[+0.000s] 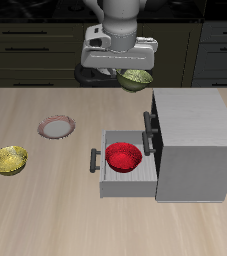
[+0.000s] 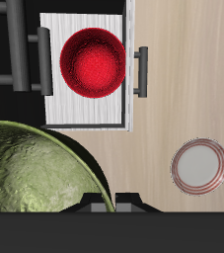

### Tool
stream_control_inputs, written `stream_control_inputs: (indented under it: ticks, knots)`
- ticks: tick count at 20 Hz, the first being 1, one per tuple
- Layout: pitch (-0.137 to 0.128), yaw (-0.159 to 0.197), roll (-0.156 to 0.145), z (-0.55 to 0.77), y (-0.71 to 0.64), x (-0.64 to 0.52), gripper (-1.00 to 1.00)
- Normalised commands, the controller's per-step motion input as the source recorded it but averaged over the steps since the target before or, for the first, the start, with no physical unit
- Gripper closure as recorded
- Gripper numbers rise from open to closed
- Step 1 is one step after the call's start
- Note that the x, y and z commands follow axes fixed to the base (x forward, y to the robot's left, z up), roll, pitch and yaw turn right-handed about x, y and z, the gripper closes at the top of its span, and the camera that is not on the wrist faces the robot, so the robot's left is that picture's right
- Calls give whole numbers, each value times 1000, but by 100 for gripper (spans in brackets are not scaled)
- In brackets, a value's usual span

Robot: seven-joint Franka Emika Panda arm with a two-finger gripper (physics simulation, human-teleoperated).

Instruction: Place the green bowl on the plate

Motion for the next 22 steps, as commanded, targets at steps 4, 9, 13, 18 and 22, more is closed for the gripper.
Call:
stream_control_inputs:
  ticks: [4,9,13,18,22]
  knots:
    - [-22,-15,-92,66,-663,-339,100]
    - [-44,-17,-2,65,-311,-187,100]
    - [-47,-17,-15,62,-431,-130,100]
    - [-39,-56,-54,101,-777,-145,100]
    - [25,-3,34,-107,-450,-117,100]
